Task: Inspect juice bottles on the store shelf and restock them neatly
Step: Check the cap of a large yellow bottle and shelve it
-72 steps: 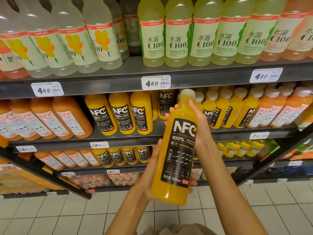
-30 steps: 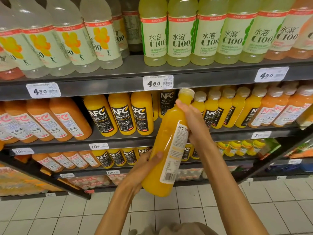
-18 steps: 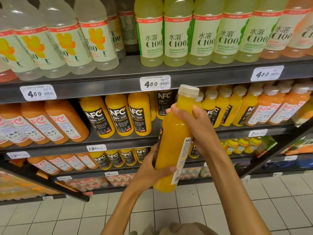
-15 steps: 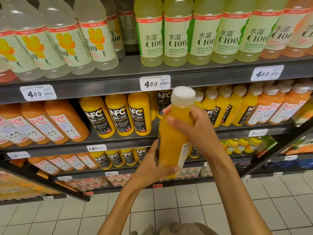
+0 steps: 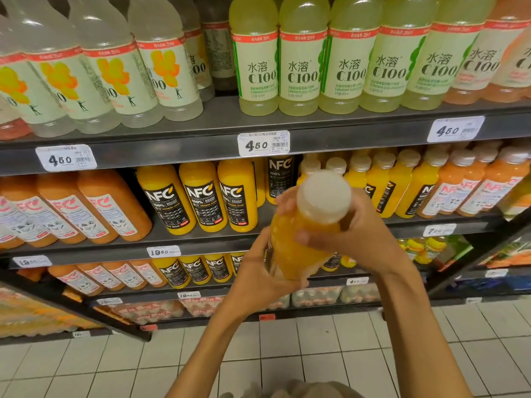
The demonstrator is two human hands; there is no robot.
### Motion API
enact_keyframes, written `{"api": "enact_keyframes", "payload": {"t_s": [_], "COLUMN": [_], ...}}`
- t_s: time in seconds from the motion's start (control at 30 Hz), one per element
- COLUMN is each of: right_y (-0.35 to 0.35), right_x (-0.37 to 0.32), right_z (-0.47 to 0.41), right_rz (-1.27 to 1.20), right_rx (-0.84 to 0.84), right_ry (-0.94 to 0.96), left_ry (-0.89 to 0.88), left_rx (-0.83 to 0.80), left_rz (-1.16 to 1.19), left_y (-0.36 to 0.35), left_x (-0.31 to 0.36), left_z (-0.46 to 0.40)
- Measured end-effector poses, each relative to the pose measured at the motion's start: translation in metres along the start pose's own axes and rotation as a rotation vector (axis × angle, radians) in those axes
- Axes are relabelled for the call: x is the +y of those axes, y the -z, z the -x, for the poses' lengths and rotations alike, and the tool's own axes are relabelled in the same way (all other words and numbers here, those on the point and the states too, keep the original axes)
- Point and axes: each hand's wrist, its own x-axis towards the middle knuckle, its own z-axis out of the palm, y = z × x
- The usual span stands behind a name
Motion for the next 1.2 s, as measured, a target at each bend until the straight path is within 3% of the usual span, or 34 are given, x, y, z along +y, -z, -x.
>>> {"api": "enact_keyframes", "payload": {"t_s": [0.1,0.23,0.37,0.47,0.57,0.63,0.7,0.8,0.9,1.0,1.1,1.2], "right_y": [0.009,0.005,-0.004,-0.012,-0.023,-0.02,-0.008,0.003,-0.001,-0.007,-0.008,-0.017], "right_x": [0.006,0.016,0.021,0.02,0.016,0.011,0.009,0.014,0.024,0.028,0.027,0.024], "right_z": [-0.009,-0.019,-0.017,-0.013,-0.015,-0.017,-0.019,-0.021,-0.023,-0.021,-0.016,-0.015], "right_rz": [-0.122,-0.375,-0.228,-0.132,-0.079,-0.054,-0.022,-0.15,-0.519,-0.609,-0.391,-0.193], "right_rx": [-0.025,-0.116,0.027,0.3,0.5,0.47,0.333,0.192,0.123,0.181,0.342,0.439], "right_ry": [-0.065,-0.193,-0.222,-0.224,-0.197,-0.192,-0.197,-0.226,-0.258,-0.237,-0.256,-0.253], "left_ry": [0.099,0.241,0.298,0.295,0.214,0.172,0.202,0.333,0.398,0.4,0.36,0.379], "left_rx": [-0.11,-0.275,-0.363,-0.317,-0.15,-0.059,-0.039,-0.189,-0.338,-0.287,-0.109,-0.048], "left_rz": [-0.025,0.108,0.301,0.377,0.333,0.362,0.471,0.759,0.858,0.832,0.627,0.54], "left_y": [0.002,0.0,0.004,0.003,-0.007,-0.013,-0.013,-0.007,-0.007,-0.009,-0.005,-0.013], "left_x": [0.0,0.0,-0.003,-0.003,0.006,0.007,0.006,0.002,0.002,-0.003,-0.007,-0.009], "left_z": [0.008,0.011,0.014,0.018,0.012,0.009,0.011,0.012,0.011,0.008,0.001,-0.005]}}
